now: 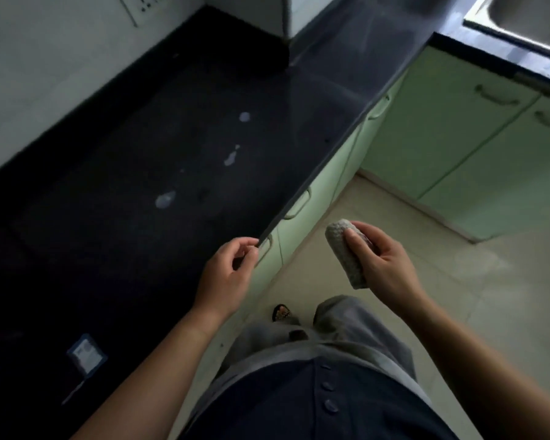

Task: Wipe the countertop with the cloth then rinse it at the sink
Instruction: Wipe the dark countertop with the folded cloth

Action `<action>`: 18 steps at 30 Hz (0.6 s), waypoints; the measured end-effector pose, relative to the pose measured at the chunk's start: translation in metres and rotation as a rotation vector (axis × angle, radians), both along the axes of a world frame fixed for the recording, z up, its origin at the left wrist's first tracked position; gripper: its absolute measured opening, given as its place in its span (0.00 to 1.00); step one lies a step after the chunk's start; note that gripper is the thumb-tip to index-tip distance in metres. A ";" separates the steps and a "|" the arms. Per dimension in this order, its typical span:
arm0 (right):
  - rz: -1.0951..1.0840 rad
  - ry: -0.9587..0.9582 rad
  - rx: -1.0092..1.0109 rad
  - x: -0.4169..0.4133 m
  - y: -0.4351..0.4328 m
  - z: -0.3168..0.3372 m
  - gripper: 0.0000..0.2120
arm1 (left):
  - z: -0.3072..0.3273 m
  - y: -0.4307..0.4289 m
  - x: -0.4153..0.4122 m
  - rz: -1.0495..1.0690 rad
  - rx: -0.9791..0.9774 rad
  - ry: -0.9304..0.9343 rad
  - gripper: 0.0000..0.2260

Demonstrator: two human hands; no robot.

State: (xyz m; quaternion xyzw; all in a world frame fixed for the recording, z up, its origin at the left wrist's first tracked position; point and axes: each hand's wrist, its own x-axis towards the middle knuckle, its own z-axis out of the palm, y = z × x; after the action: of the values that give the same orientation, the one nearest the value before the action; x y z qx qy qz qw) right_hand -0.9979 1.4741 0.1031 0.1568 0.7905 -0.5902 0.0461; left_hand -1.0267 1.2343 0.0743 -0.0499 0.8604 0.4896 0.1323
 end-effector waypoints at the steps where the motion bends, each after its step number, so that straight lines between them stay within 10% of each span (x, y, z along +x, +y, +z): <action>1: 0.067 -0.013 0.011 -0.017 -0.004 0.000 0.11 | -0.003 -0.005 -0.005 0.061 -0.037 0.007 0.07; 9: 0.696 -0.070 0.119 -0.149 -0.059 -0.026 0.09 | -0.024 -0.038 -0.025 0.484 -0.287 -0.028 0.10; 18: 1.316 0.376 0.632 -0.201 -0.148 -0.071 0.19 | -0.064 -0.056 -0.017 0.897 -0.635 -0.105 0.16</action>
State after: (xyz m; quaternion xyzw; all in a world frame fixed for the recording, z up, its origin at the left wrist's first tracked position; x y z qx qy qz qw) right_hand -1.1987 1.3264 0.0326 -0.4454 0.8474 -0.2028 0.2061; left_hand -1.0435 1.1787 0.0105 -0.4732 0.8525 0.2112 -0.0682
